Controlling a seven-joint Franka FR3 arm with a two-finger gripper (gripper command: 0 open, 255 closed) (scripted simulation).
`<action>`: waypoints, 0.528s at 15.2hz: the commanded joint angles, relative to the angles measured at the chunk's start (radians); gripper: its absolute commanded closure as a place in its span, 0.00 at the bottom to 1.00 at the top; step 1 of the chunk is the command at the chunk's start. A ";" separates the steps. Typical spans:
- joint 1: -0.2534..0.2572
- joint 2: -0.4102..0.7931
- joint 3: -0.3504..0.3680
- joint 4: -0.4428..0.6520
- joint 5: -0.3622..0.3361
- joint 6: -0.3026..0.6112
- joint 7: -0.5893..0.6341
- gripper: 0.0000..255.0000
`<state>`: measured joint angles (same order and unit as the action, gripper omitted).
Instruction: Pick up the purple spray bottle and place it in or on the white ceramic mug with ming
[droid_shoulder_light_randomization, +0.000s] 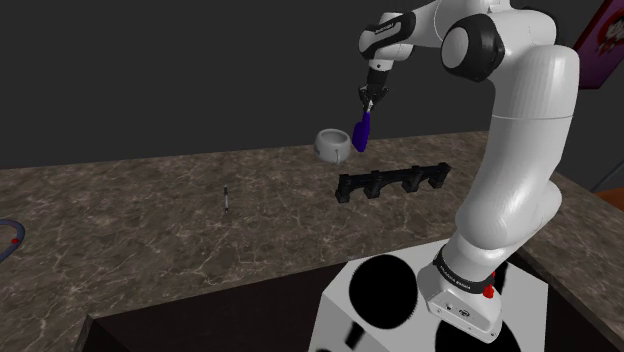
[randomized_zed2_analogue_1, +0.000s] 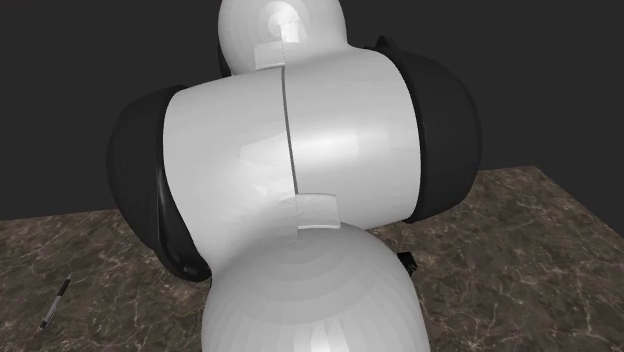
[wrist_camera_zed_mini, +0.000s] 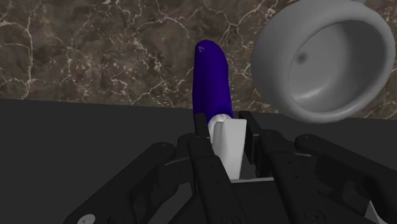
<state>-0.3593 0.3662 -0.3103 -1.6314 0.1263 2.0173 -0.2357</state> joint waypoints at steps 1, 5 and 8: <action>0.000 0.000 0.000 0.000 0.000 0.000 0.000 1.00; 0.000 -0.003 -0.001 0.008 -0.002 -0.012 0.001 1.00; 0.000 -0.013 -0.002 0.036 -0.006 -0.048 0.004 1.00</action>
<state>-0.3597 0.3571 -0.3123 -1.6036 0.1221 1.9807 -0.2332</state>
